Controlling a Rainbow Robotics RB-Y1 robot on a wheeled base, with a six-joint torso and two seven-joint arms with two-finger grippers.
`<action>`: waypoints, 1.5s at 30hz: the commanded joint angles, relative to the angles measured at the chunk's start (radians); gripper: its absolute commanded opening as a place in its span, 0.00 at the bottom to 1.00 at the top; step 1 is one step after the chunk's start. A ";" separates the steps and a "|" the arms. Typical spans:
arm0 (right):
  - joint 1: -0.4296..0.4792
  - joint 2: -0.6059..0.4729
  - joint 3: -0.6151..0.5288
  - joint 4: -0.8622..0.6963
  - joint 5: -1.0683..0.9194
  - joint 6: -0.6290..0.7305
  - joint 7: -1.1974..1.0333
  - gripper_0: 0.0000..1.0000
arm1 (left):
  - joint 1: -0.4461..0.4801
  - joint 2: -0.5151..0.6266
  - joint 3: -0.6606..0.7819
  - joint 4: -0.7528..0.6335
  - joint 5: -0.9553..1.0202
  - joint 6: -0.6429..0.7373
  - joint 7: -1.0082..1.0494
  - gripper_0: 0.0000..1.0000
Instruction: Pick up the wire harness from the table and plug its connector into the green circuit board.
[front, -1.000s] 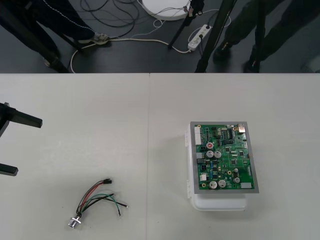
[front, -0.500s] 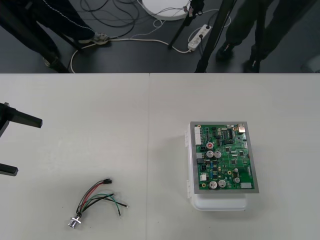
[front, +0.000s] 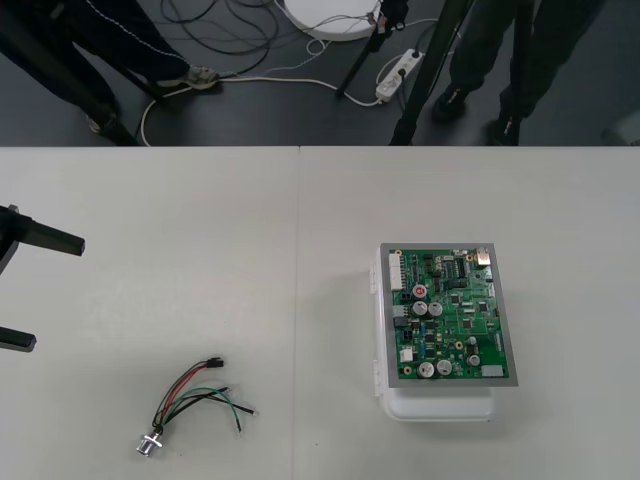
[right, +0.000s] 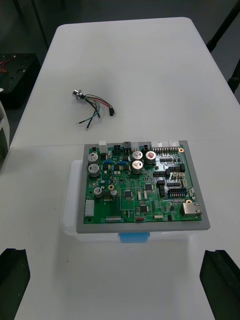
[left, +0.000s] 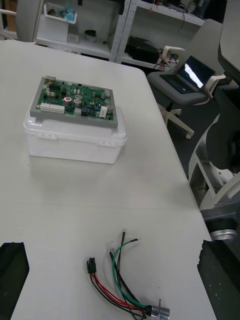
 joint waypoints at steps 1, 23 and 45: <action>0.004 0.005 -0.029 -0.006 -0.002 -0.008 0.013 1.00 | 0.005 0.014 -0.005 -0.011 -0.021 -0.044 0.057 1.00; 0.004 0.005 -0.029 -0.006 -0.002 -0.008 0.013 1.00 | 0.050 0.062 -0.014 -0.089 -0.132 0.019 0.120 1.00; 0.036 0.038 0.028 -0.003 -0.002 0.010 0.026 1.00 | 0.392 0.083 0.054 -0.549 -0.552 0.445 0.585 1.00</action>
